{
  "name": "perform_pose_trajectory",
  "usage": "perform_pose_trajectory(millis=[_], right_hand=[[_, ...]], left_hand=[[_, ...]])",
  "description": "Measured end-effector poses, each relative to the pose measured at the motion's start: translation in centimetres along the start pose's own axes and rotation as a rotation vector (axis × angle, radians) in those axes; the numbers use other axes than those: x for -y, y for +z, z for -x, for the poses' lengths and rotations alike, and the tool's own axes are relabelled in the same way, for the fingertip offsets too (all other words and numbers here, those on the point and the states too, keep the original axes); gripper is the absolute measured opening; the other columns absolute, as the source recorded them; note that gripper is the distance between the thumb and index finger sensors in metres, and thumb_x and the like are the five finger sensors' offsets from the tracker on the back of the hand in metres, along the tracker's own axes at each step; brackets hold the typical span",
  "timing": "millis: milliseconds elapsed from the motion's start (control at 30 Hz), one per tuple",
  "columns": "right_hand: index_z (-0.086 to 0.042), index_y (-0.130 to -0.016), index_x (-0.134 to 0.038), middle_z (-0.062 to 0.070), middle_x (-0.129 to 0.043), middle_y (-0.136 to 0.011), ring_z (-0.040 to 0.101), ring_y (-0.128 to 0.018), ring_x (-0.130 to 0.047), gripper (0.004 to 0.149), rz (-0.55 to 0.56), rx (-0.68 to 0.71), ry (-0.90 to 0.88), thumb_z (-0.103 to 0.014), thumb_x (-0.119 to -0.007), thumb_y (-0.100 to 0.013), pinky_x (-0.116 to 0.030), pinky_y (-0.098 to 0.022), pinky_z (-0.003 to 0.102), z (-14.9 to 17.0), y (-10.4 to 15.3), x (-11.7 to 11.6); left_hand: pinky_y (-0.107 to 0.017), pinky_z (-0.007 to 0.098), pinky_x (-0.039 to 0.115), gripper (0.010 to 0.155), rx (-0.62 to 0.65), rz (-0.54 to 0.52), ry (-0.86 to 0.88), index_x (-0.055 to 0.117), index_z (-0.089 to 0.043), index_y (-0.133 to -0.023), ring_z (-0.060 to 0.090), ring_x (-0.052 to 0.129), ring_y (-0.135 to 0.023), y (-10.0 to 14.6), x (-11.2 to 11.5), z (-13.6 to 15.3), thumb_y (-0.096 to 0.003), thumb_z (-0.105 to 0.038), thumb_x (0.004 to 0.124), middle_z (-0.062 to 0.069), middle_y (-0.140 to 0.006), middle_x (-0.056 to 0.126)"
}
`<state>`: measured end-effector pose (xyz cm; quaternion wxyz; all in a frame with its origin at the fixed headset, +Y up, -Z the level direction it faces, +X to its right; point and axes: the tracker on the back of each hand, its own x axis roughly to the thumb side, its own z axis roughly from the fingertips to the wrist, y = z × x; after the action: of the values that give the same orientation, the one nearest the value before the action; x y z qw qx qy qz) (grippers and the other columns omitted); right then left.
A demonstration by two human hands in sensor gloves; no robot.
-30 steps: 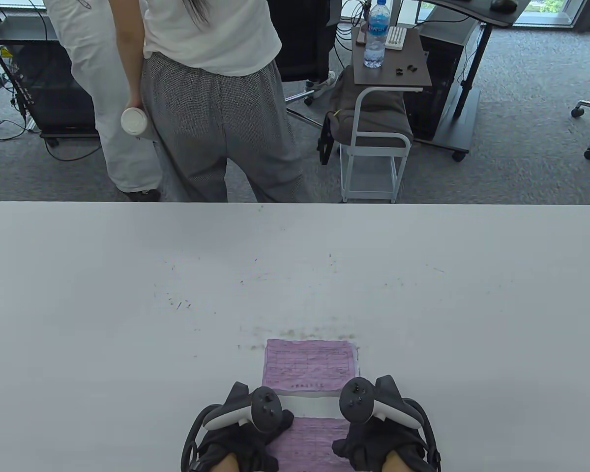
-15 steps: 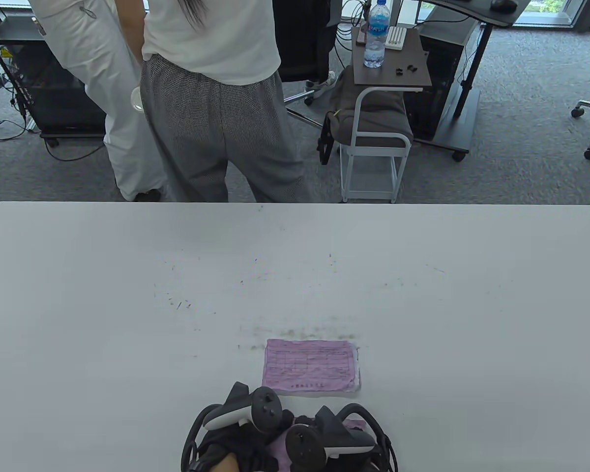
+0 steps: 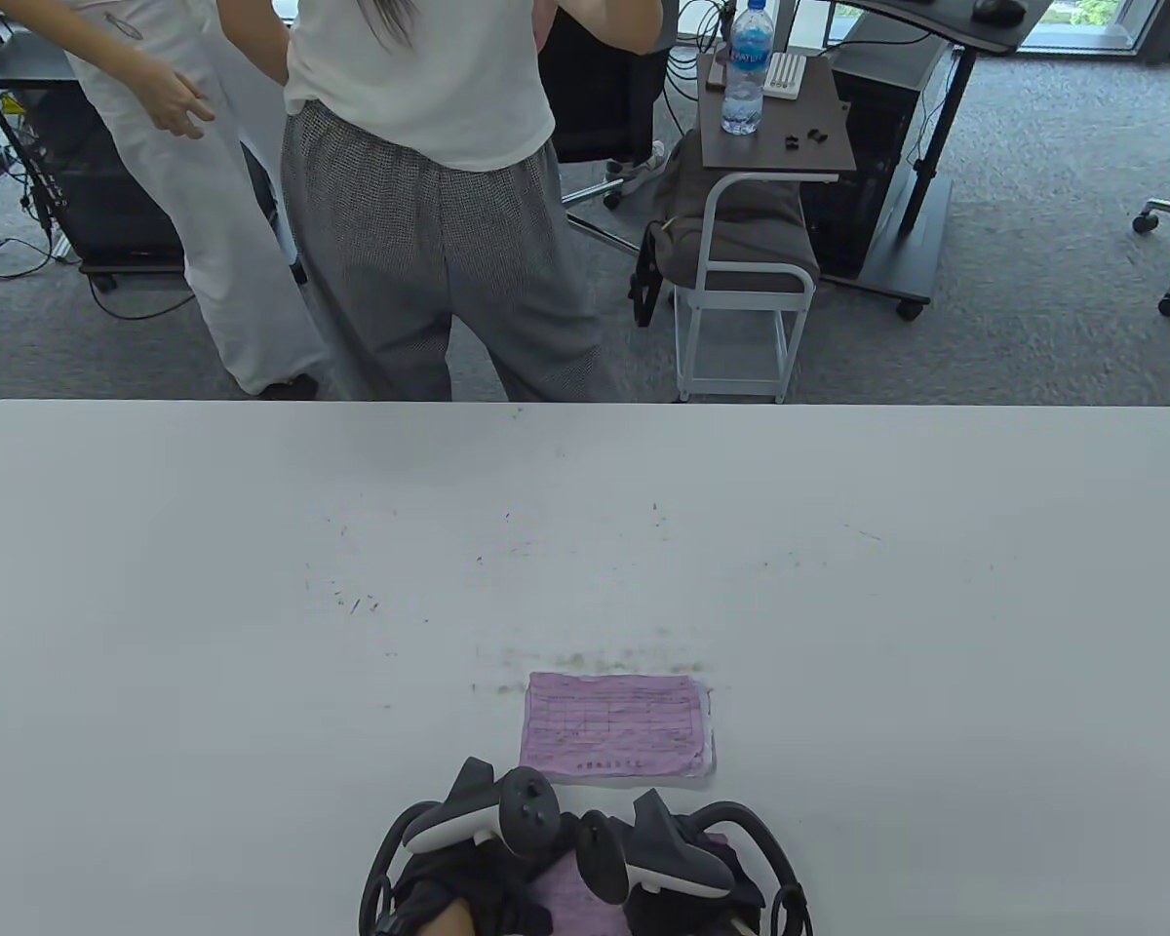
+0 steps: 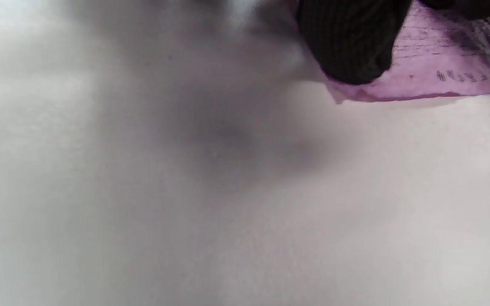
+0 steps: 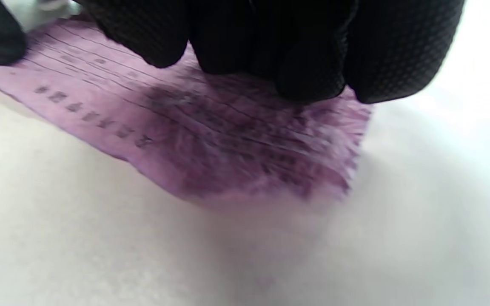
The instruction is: Flatten crumpled invoices and stack
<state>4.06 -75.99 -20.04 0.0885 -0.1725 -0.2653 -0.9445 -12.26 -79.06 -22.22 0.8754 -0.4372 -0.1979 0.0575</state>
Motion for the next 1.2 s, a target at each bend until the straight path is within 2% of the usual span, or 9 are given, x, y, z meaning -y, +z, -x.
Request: perform_pose_trajectory(millis=[400,600,733,833,933,1000,1067,1100,1200], right_hand=[[-0.007,-0.086,-0.069,0.025,-0.070,-0.093,0.040,-0.073,-0.084,0.042,-0.037,-0.090,-0.107,-0.038,-0.072,-0.058,-0.081,-0.045,0.054,3.1,0.2,-0.2],[-0.008,-0.092,-0.069,0.026,-0.069,-0.096,0.040,-0.074,-0.083,0.047,-0.050,-0.065,-0.193,-0.040,-0.070,-0.058,-0.083,-0.045,0.050,4.7,0.7,0.0],[-0.009,-0.096,-0.065,0.026,-0.062,-0.102,0.042,-0.079,-0.079,0.050,0.094,0.144,-0.301,-0.040,-0.069,-0.058,-0.081,-0.047,0.052,4.5,2.2,1.4],[-0.014,-0.098,-0.063,0.023,-0.054,-0.108,0.043,-0.087,-0.071,0.048,0.060,0.395,-0.311,-0.042,-0.068,-0.059,-0.076,-0.053,0.056,2.1,2.3,1.7],[-0.018,-0.099,-0.063,0.020,-0.050,-0.110,0.042,-0.089,-0.068,0.047,0.000,0.528,-0.187,-0.042,-0.069,-0.059,-0.074,-0.055,0.057,-1.5,2.3,1.4],[-0.019,-0.098,-0.062,0.018,-0.049,-0.110,0.041,-0.090,-0.067,0.047,-0.018,0.584,-0.063,-0.043,-0.068,-0.058,-0.073,-0.056,0.056,-3.5,2.2,0.7],[-0.019,-0.099,-0.061,0.018,-0.050,-0.110,0.040,-0.090,-0.067,0.048,-0.110,0.618,0.009,-0.043,-0.068,-0.058,-0.073,-0.057,0.056,-5.1,1.7,-0.5],[-0.017,-0.098,-0.061,0.018,-0.044,-0.109,0.042,-0.089,-0.058,0.049,-0.157,0.599,0.037,-0.043,-0.068,-0.058,-0.069,-0.058,0.056,-5.6,1.6,-0.9],[-0.018,-0.095,-0.065,0.012,-0.055,-0.104,0.037,-0.088,-0.063,0.045,-0.100,0.574,0.036,-0.043,-0.068,-0.057,-0.073,-0.056,0.056,-5.3,1.5,-0.6]], left_hand=[[-0.063,0.071,0.019,0.081,0.000,0.000,0.001,0.020,-0.041,-0.106,0.057,-0.012,-0.090,0.0,0.0,0.0,-0.0520,-0.041,0.081,0.011,-0.102,-0.014],[-0.063,0.071,0.019,0.081,0.002,0.000,0.002,0.020,-0.041,-0.106,0.057,-0.012,-0.089,0.0,0.0,0.0,-0.0520,-0.041,0.082,0.012,-0.102,-0.014],[-0.063,0.071,0.019,0.081,0.002,-0.001,0.002,0.021,-0.041,-0.106,0.057,-0.011,-0.089,0.0,0.0,0.0,-0.0519,-0.041,0.082,0.012,-0.102,-0.014],[-0.063,0.071,0.019,0.081,0.003,-0.001,0.003,0.021,-0.041,-0.106,0.057,-0.012,-0.089,0.0,0.0,0.0,-0.0520,-0.041,0.082,0.012,-0.102,-0.014],[-0.063,0.071,0.019,0.081,0.004,0.000,0.001,0.021,-0.041,-0.106,0.057,-0.011,-0.089,0.0,0.0,0.0,-0.0521,-0.041,0.082,0.012,-0.102,-0.014],[-0.063,0.071,0.019,0.081,0.005,0.000,0.000,0.021,-0.040,-0.106,0.058,-0.011,-0.089,0.0,0.0,0.0,-0.0522,-0.041,0.082,0.012,-0.102,-0.014],[-0.063,0.071,0.019,0.081,0.005,-0.001,-0.002,0.021,-0.040,-0.106,0.058,-0.011,-0.089,0.0,-0.1,0.0,-0.0522,-0.040,0.082,0.012,-0.102,-0.014],[-0.063,0.071,0.020,0.082,0.004,-0.002,-0.003,0.021,-0.040,-0.106,0.058,-0.011,-0.089,0.0,0.0,0.0,-0.0519,-0.040,0.082,0.013,-0.102,-0.014],[-0.063,0.071,0.020,0.081,0.004,0.000,-0.005,0.021,-0.040,-0.106,0.058,-0.011,-0.089,0.0,-0.1,0.0,-0.0520,-0.040,0.082,0.013,-0.102,-0.014]])
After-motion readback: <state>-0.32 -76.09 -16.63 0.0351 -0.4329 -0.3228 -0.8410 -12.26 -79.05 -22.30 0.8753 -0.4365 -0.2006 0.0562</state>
